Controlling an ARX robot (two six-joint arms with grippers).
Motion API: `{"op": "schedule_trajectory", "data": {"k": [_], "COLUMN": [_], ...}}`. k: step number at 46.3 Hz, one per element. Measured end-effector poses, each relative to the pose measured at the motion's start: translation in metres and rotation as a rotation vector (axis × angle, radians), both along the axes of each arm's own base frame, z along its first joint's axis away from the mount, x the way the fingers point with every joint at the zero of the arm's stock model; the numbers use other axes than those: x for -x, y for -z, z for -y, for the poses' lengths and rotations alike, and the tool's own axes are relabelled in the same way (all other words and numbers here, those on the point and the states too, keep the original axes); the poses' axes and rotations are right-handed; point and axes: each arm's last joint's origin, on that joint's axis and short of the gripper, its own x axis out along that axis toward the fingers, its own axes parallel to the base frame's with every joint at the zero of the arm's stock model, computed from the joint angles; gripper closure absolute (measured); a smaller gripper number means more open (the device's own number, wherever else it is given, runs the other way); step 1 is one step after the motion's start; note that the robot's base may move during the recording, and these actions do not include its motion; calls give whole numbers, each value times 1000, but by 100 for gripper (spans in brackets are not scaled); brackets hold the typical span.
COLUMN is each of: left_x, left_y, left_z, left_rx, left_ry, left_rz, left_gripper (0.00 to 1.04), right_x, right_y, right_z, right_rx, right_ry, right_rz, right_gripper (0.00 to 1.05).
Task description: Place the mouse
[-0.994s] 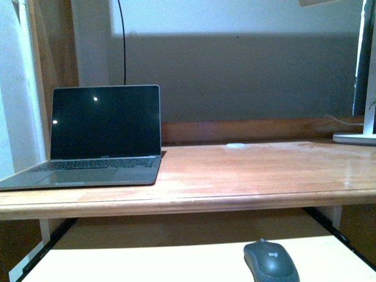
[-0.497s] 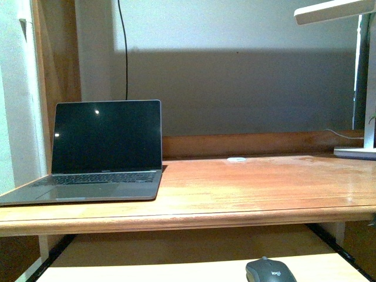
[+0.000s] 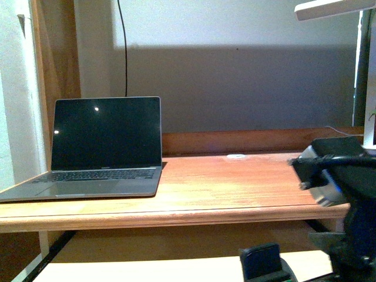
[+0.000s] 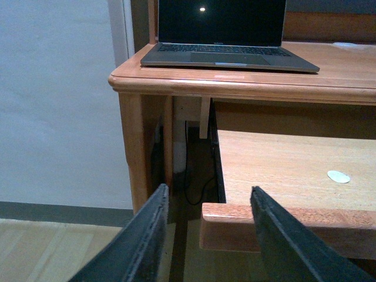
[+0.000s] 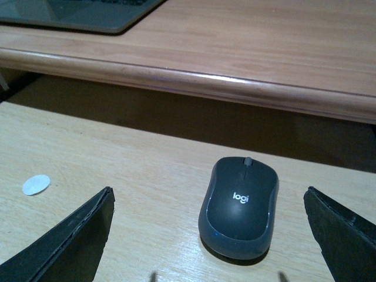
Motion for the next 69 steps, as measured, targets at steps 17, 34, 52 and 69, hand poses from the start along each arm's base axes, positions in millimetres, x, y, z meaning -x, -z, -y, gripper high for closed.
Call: {"op": "schedule_trajectory", "data": {"k": [17,34,52,69], "left_x": [0,0,0,0], "left_y": [0,0,0,0], "left_z": [0,0,0,0], "left_rx": [-2,-2,-2,-2], "left_ry": [0,0,0,0], "left_rz": [0,0,0,0], "left_gripper": [8,8,8,8], "right_x": [-52,-66,-70,-75], "right_y": [19,31,26,-53], "right_z": [-25,-30,-32,-8], "right_rx": [196,223,184,90], "right_ry": [164,180,178,220], "right_rz": [-131,-233,-275,-142], "right_gripper": [7,7,49,49]}}
